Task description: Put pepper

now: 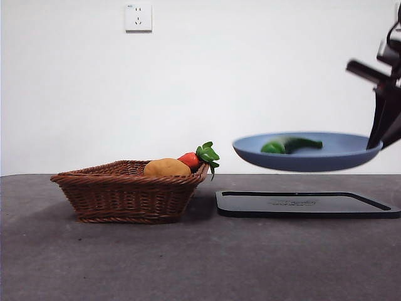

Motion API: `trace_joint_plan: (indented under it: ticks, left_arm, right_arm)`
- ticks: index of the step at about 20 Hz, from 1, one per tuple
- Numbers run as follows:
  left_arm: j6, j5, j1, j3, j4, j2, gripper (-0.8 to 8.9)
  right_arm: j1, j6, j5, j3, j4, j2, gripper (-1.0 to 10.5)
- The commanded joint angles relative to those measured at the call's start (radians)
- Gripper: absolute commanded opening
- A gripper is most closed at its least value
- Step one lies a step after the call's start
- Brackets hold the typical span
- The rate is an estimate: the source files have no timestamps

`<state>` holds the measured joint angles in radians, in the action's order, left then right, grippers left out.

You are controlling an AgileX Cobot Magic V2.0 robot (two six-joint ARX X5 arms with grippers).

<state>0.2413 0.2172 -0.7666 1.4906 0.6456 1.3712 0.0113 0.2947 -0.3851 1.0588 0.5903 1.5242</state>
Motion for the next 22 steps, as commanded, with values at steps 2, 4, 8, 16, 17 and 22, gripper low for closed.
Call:
trace_joint_plan:
  ticks: [2,4,8,16,17,22]
  left_arm:
    - [-0.029,-0.005,-0.006,0.018,0.006,-0.062,2.47]
    - [-0.029,-0.005,-0.006,0.018,0.014,-0.096,2.47]
    - [-0.029,-0.005,-0.006,0.018,0.027,-0.127,2.47]
    - [-0.027,-0.005,-0.006,0.018,0.053,-0.126,2.47]
    - [-0.028,-0.005,-0.006,0.018,0.055,-0.126,2.47]
    - [-0.029,-0.006,-0.006,0.018,0.088,-0.126,2.45]
  right_arm:
    - [0.016,0.011,-0.006,0.083,-0.053,0.134,0.1]
    - [0.021,0.012,-0.008,0.128,-0.069,0.209,0.1]
    - [0.021,0.011,-0.009,0.187,-0.092,0.325,0.1]
    - [0.021,-0.027,-0.007,0.19,-0.093,0.361,0.7]
    - [0.021,-0.027,-0.006,0.19,-0.085,0.361,1.2]
    - [0.038,-0.046,0.0,0.19,-0.064,0.32,1.8]
